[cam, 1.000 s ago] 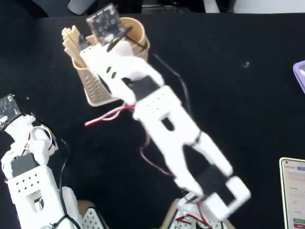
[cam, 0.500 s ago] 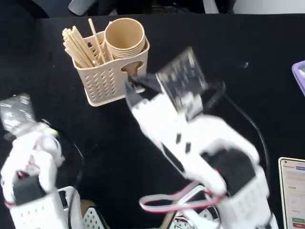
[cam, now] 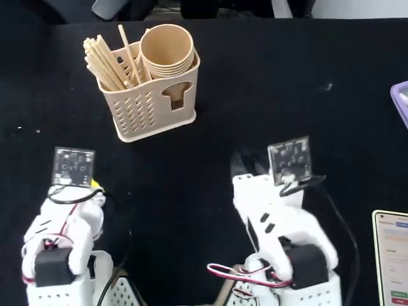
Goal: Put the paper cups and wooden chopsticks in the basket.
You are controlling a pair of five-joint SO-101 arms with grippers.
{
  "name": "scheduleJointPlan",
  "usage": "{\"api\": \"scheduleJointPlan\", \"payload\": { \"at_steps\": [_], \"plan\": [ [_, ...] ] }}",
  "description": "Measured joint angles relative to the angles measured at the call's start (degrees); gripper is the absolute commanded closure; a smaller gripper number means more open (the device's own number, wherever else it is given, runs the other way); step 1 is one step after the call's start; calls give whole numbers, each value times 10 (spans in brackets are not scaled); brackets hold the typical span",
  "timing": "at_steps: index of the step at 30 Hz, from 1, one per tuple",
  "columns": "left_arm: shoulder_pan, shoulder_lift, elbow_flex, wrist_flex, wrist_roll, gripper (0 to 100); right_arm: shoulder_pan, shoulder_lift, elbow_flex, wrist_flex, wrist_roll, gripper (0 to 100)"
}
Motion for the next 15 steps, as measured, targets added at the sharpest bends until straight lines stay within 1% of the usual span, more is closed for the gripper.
{"api": "scheduleJointPlan", "payload": {
  "at_steps": [4,8,11,13,15],
  "plan": [
    [11,-33,74,0,0,964,5,-102,106,10,0,946],
    [12,-63,151,0,0,964,5,-105,172,20,0,946],
    [20,-58,173,0,7,965,5,-105,213,21,0,946],
    [22,-63,175,0,42,967,5,-105,235,21,0,947],
    [22,-63,186,1,95,967,5,-105,253,21,0,946]
  ]
}}
